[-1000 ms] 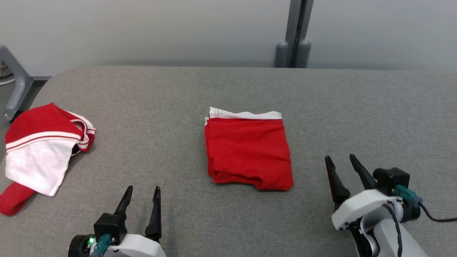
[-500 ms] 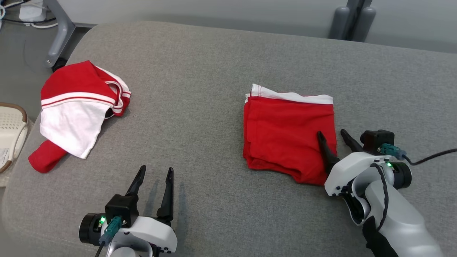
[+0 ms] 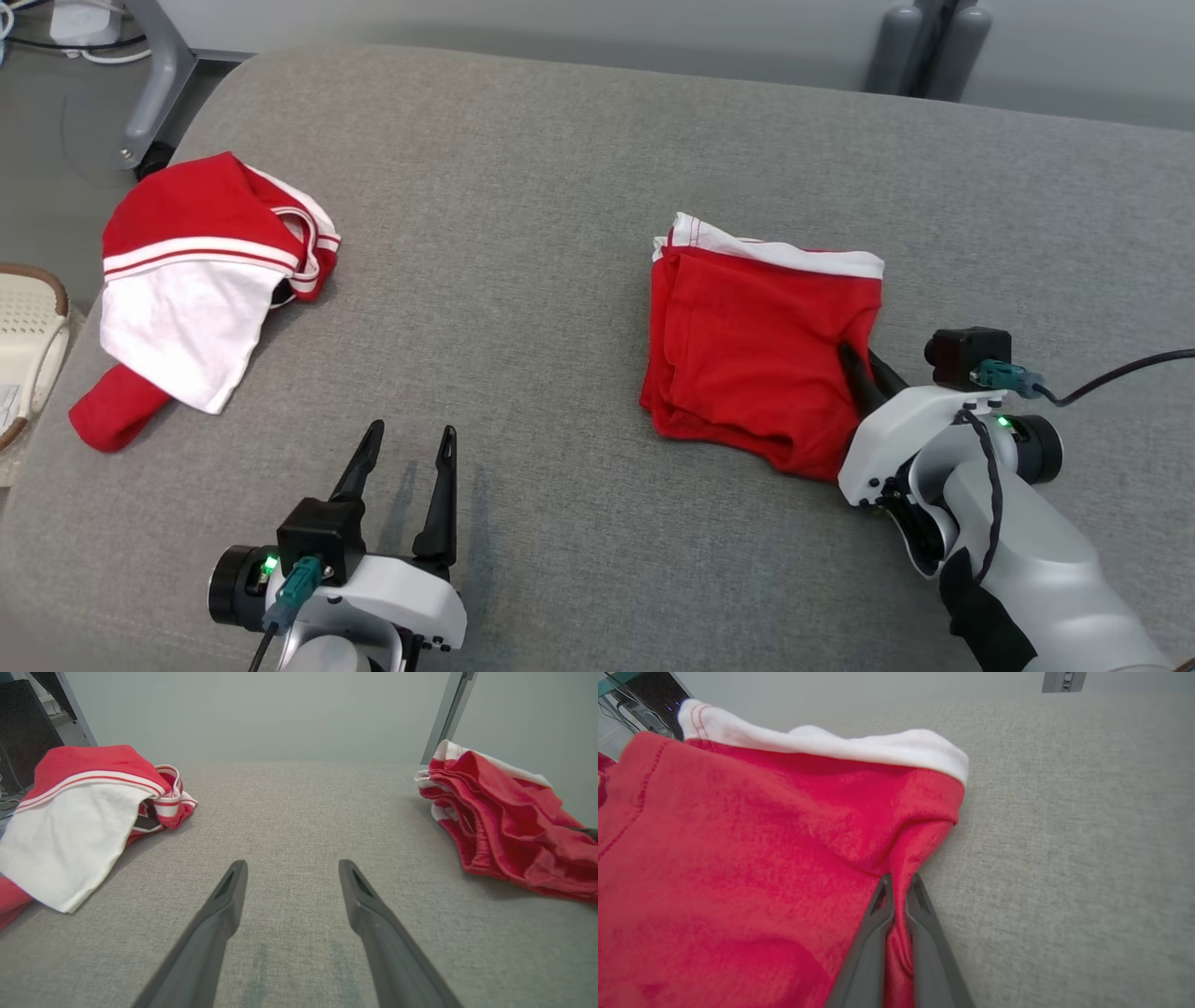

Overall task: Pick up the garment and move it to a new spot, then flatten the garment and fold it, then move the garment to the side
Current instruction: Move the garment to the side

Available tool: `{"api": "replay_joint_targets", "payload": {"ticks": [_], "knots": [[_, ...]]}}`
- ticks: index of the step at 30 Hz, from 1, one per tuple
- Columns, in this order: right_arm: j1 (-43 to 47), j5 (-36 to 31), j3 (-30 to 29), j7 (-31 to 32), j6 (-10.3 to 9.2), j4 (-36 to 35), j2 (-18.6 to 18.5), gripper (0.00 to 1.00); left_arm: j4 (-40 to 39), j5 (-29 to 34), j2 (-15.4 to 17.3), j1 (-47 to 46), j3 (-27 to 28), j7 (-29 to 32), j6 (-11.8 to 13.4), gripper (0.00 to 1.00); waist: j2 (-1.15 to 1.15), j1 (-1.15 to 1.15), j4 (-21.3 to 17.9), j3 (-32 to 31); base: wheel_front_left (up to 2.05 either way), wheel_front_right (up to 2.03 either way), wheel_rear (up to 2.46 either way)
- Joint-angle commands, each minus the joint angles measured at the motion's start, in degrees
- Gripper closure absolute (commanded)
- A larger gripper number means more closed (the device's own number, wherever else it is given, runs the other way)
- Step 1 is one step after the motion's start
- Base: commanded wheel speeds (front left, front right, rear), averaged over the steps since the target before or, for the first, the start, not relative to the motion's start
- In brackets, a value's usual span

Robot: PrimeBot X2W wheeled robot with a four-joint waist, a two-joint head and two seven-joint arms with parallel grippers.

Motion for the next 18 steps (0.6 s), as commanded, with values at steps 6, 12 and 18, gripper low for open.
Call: {"api": "replay_joint_targets", "payload": {"ticks": [6, 12, 18], "knots": [[1.7, 2.0, -0.4, -1.5, -0.04, -0.4, -0.8, 1.00, -0.3, 1.8, 0.2, -0.3, 0.6, 0.0, -0.8, 0.00, 0.00, 0.00, -6.8, -2.3, 0.00, 0.00, 0.00], [3.4, 2.3, -0.7, -1.5, -0.04, -2.2, -0.8, 1.00, -0.3, 2.5, 0.2, -1.1, 0.3, 0.0, -1.7, 0.00, 0.00, 0.00, -14.4, -3.1, 0.00, 0.00, 0.00], [5.6, 1.7, -2.6, -1.6, -0.04, -4.7, -0.7, 1.00, -0.1, 3.1, 0.2, -1.4, 0.3, 0.0, -2.2, 0.00, 0.00, 0.00, -23.6, -3.5, 0.00, 0.00, 0.00]]}}
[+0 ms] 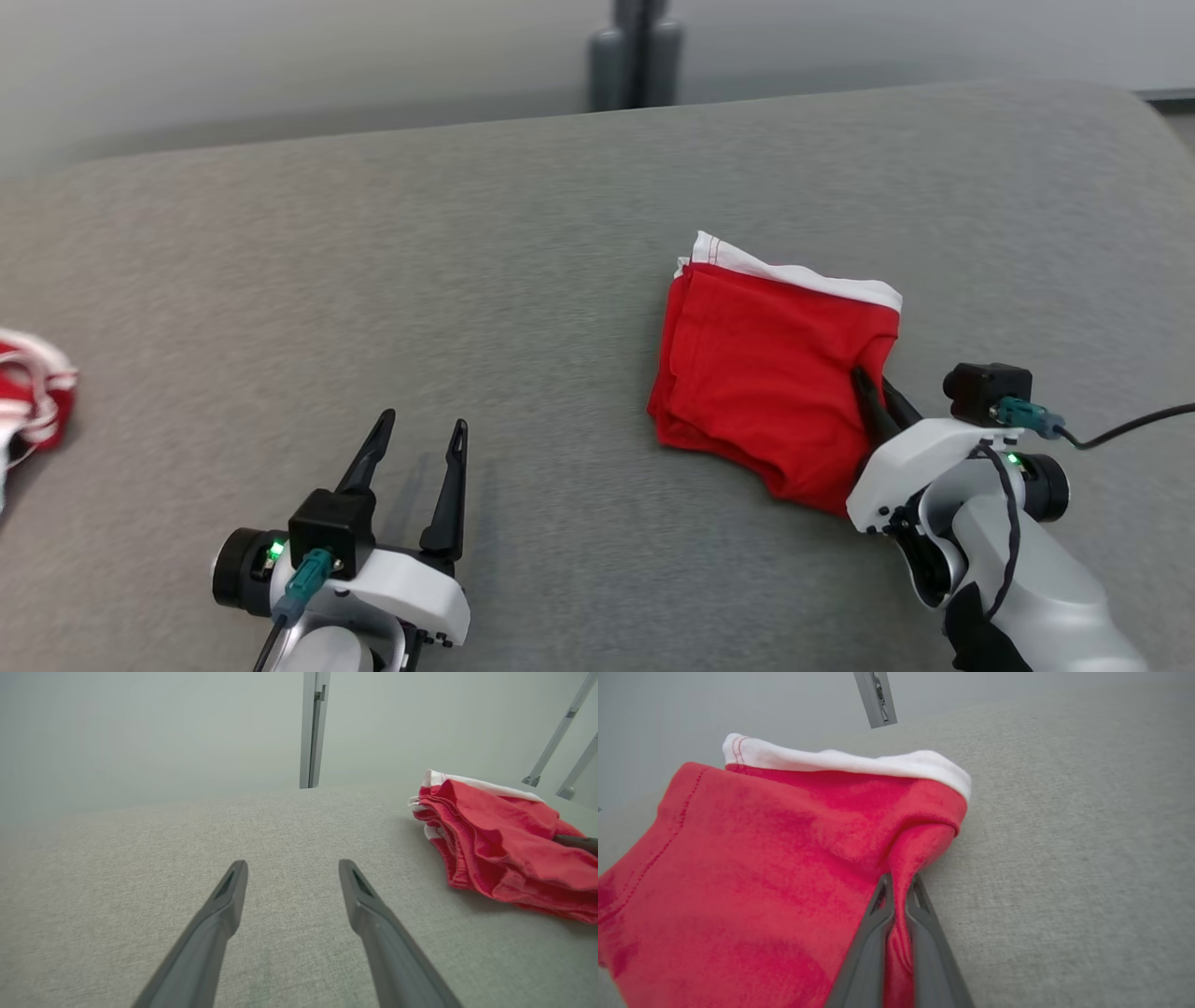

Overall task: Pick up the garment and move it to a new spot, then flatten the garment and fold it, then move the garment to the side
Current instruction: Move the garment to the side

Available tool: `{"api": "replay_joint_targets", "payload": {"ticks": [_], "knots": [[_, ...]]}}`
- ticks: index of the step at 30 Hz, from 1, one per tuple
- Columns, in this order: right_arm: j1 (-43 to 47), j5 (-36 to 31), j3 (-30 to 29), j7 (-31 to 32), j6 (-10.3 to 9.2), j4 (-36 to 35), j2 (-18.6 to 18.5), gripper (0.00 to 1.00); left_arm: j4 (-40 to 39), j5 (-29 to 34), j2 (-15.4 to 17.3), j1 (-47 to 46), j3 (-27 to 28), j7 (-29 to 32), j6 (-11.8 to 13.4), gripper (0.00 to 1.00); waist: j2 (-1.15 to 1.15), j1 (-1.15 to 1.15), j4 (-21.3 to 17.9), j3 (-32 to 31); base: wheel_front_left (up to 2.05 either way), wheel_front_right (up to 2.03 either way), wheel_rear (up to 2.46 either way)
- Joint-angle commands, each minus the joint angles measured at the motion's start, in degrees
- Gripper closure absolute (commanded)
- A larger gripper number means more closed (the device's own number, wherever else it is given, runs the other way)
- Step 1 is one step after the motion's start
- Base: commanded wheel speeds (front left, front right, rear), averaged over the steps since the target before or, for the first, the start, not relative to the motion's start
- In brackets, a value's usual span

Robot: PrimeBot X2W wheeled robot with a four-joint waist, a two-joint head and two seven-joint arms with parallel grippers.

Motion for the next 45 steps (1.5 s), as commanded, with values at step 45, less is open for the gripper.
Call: {"api": "replay_joint_targets", "payload": {"ticks": [45], "knots": [[-12.9, -27.3, -26.2, -0.4, -0.02, 7.6, -23.5, 1.00, -2.9, 7.9, 0.6, -8.6, -0.3, 0.0, -3.4, 0.00, 0.00, 0.00, 0.3, 15.2, 0.00, 0.00, 0.00]]}}
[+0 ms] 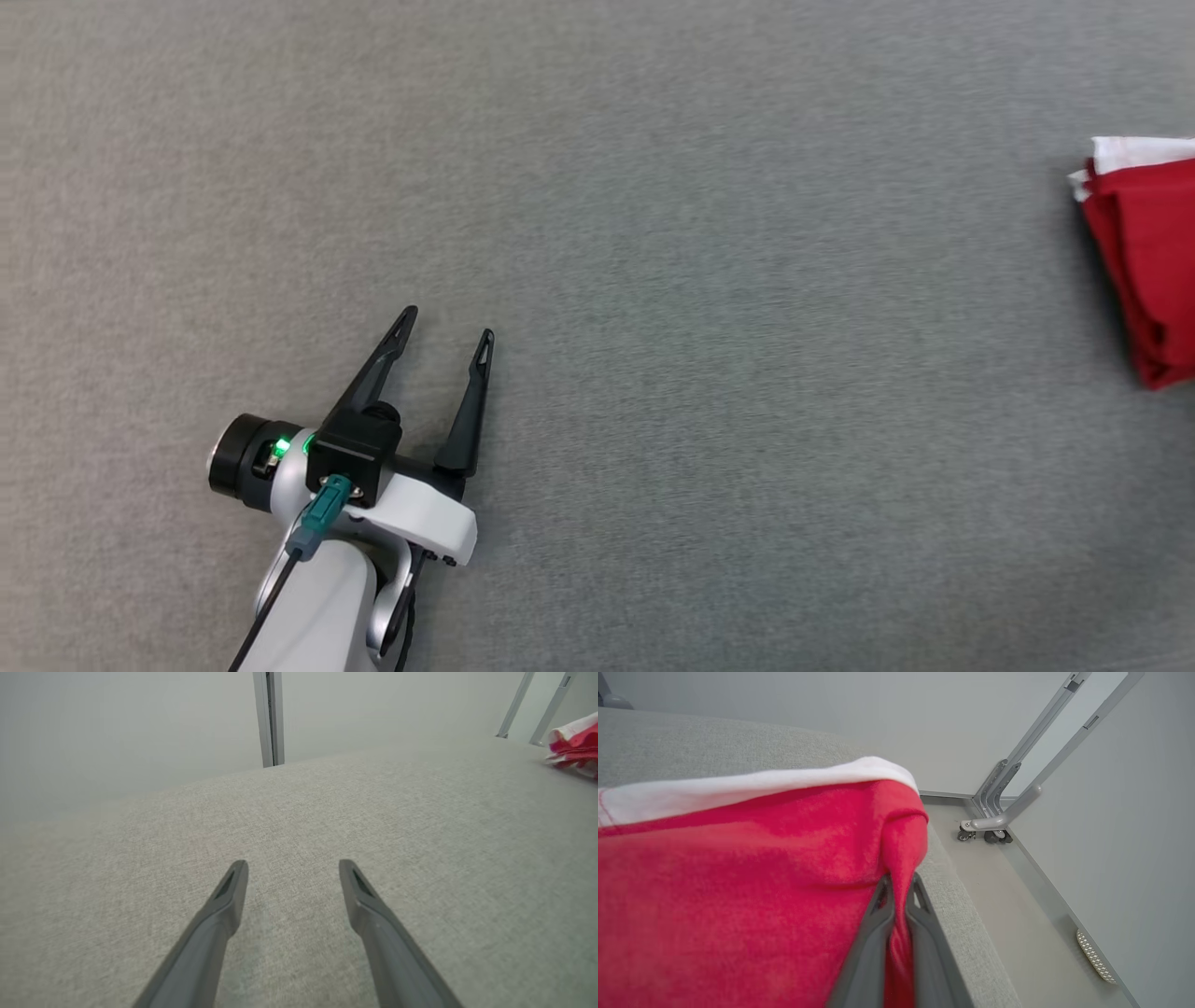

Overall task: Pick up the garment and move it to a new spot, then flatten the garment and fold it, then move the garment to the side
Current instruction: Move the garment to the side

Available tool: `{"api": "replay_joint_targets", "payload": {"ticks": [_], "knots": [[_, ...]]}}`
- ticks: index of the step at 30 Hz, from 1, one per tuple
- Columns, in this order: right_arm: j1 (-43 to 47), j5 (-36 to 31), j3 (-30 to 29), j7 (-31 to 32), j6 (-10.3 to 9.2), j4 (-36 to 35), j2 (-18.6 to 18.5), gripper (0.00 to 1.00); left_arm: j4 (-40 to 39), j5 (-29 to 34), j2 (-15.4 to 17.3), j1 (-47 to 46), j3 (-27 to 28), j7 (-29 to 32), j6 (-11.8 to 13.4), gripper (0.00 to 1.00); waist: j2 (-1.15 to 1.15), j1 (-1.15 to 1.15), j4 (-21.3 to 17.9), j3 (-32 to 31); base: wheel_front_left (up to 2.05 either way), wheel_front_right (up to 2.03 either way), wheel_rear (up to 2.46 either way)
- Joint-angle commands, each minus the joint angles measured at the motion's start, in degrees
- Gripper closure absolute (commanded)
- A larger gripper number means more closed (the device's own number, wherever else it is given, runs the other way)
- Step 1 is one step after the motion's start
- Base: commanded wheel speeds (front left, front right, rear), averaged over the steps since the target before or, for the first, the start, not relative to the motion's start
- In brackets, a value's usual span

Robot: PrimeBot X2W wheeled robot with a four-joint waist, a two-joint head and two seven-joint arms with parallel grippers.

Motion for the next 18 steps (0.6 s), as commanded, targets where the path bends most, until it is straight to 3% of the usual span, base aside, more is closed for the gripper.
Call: {"api": "replay_joint_targets", "payload": {"ticks": [1, 2, 3, 4, 8, 11, 18], "knots": [[-0.6, -0.8, -0.9, -0.3, -0.02, 0.0, -0.7, 0.96, -0.2, 0.4, 0.3, -1.3, 0.3, 0.0, 0.0, 0.00, 0.00, 0.00, 2.5, 2.4, 0.00, 0.00, 0.00], [-0.9, -1.9, -2.9, -0.3, -0.02, -0.3, -1.2, 0.64, -0.4, 0.4, 0.3, -1.4, 0.3, 0.0, 0.0, 0.00, 0.00, 0.00, 2.9, 2.6, 0.00, 0.00, 0.00], [-1.1, -3.4, -5.1, -0.3, -0.02, -0.8, -1.6, 0.14, -0.4, 0.4, 0.3, -1.4, 0.4, 0.0, 0.1, 0.00, 0.00, 0.00, 3.1, 2.8, 0.00, 0.00, 0.00], [-1.1, -4.9, -7.3, -0.3, -0.02, -1.6, -1.7, 0.00, -0.5, 0.5, 0.3, -1.3, 0.4, 0.0, 0.1, 0.00, 0.00, 0.00, 3.3, 2.9, 0.00, 0.00, 0.00], [0.1, -11.7, -17.4, -0.3, -0.02, -6.9, -0.6, 0.00, -0.4, 0.2, 0.3, -1.2, 0.5, 0.0, 0.3, 0.00, 0.00, 0.00, 4.0, 2.3, 0.00, 0.00, 0.00], [0.9, -15.7, -22.2, -0.3, -0.02, -11.9, 3.1, 0.00, -0.4, -0.5, 0.1, -0.9, 0.3, 0.0, 0.5, 0.00, 0.00, 0.00, 4.3, 0.9, 0.00, 0.00, 0.00], [3.9, -14.5, -19.0, -0.3, -0.02, -22.8, 13.3, 0.00, -0.3, -1.6, 0.0, 0.7, 0.9, 0.0, 1.2, 0.00, 0.00, 0.00, 4.2, -3.1, 0.00, 0.00, 0.00]]}}
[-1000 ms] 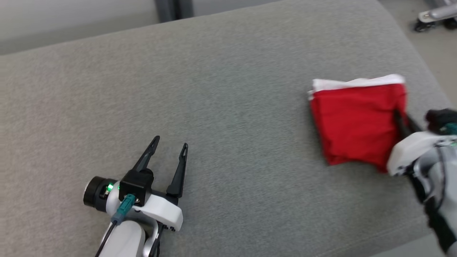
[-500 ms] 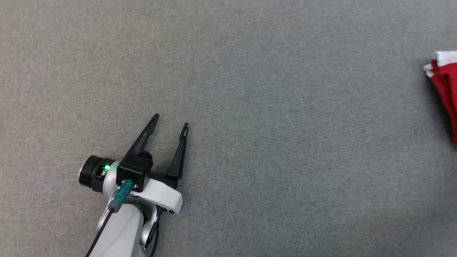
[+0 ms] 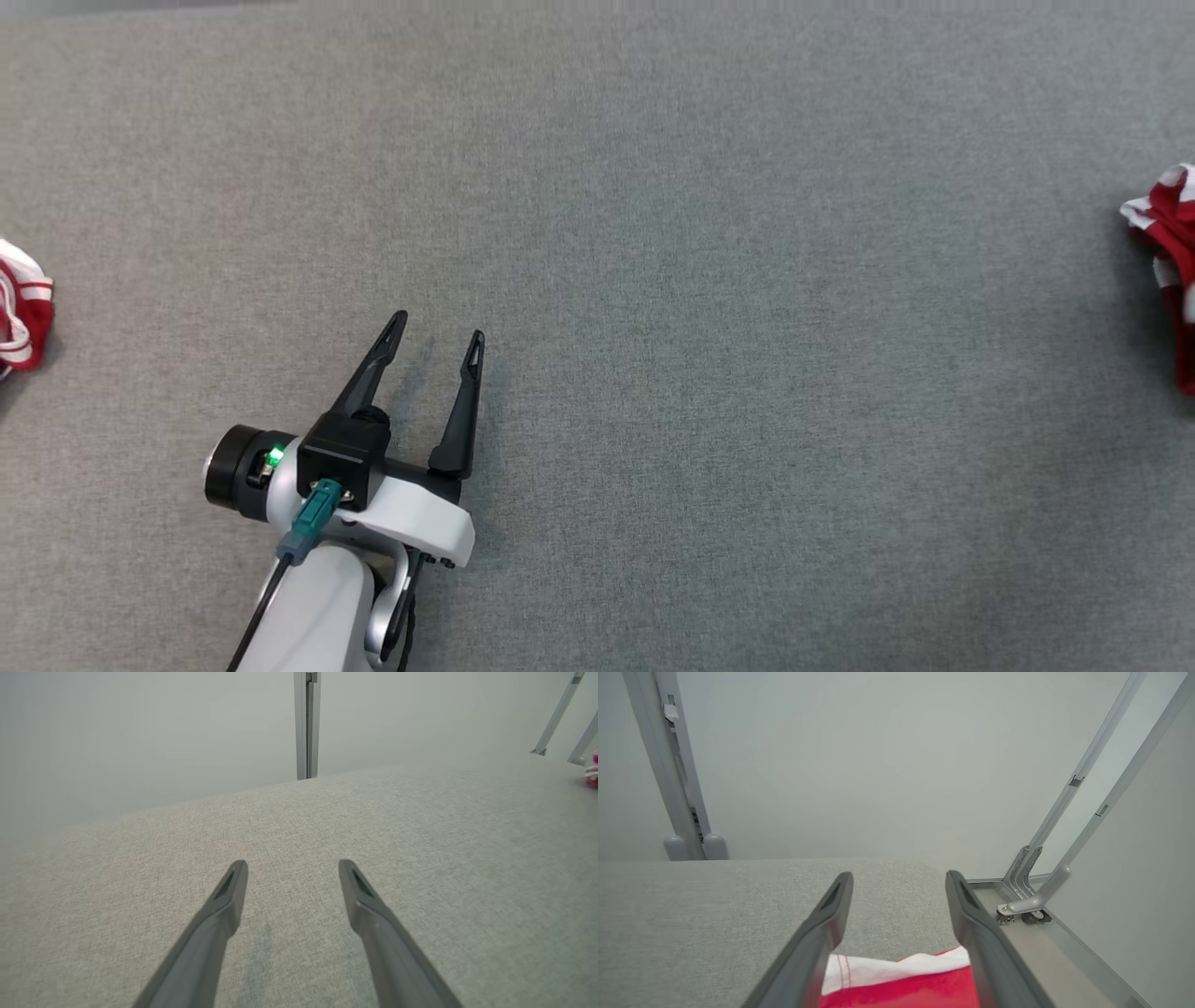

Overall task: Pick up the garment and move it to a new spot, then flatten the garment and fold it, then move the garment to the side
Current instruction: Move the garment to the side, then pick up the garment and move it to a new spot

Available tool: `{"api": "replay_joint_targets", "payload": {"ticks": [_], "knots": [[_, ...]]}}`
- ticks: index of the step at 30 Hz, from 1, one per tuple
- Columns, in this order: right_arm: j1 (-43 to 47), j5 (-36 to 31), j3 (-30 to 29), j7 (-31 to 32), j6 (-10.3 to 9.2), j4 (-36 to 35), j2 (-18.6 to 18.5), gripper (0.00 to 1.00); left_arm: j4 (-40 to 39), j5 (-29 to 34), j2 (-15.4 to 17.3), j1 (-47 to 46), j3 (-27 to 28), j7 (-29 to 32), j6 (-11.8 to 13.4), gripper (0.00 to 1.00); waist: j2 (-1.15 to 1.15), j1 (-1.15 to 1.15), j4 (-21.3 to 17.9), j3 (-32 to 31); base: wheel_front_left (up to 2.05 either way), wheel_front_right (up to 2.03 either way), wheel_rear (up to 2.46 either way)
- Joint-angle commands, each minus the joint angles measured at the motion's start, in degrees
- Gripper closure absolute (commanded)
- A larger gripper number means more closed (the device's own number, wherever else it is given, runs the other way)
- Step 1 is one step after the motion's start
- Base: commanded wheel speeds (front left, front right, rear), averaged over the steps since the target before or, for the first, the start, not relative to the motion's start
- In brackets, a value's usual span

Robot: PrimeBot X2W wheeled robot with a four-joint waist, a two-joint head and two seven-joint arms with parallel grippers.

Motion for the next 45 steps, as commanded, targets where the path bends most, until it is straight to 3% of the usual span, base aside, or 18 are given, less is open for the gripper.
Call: {"api": "replay_joint_targets", "payload": {"ticks": [1, 5, 15, 32, 45], "knots": [[2.2, 1.9, 1.5, -0.3, -0.02, -2.2, 2.0, 0.00, 0.0, -0.5, 0.1, 0.5, 0.4, 0.0, 0.4, 0.00, 0.00, 0.00, 0.1, -1.9, 0.00, 0.00, 0.00], [7.8, 7.5, 8.6, -0.3, -0.02, -7.7, 6.1, 0.00, 0.3, -1.5, 0.1, 1.9, 1.0, 0.0, 1.0, 0.00, 0.00, 0.00, 0.5, -5.0, 0.00, 0.00, 0.00], [18.7, 17.5, 21.5, -0.3, -0.02, -13.0, 9.4, 0.00, 0.7, -3.5, 0.1, 5.3, 2.6, 0.0, 2.5, 0.00, 0.00, 0.00, 2.4, -10.6, 0.00, 0.00, 0.00], [33.1, 23.7, 28.0, -0.3, -0.02, -15.8, 10.5, 0.00, 3.0, -4.6, 0.1, 12.7, 8.2, 0.0, 3.6, 0.00, 0.00, 0.00, 2.6, -20.7, 0.00, 0.00, 0.00], [36.2, 26.9, 30.6, -0.3, -0.02, -18.3, 10.5, 0.00, 5.4, -4.8, 0.1, 15.3, 9.6, 0.0, 3.8, 0.00, 0.00, 0.00, 1.9, -23.5, 0.00, 0.00, 0.00]]}}
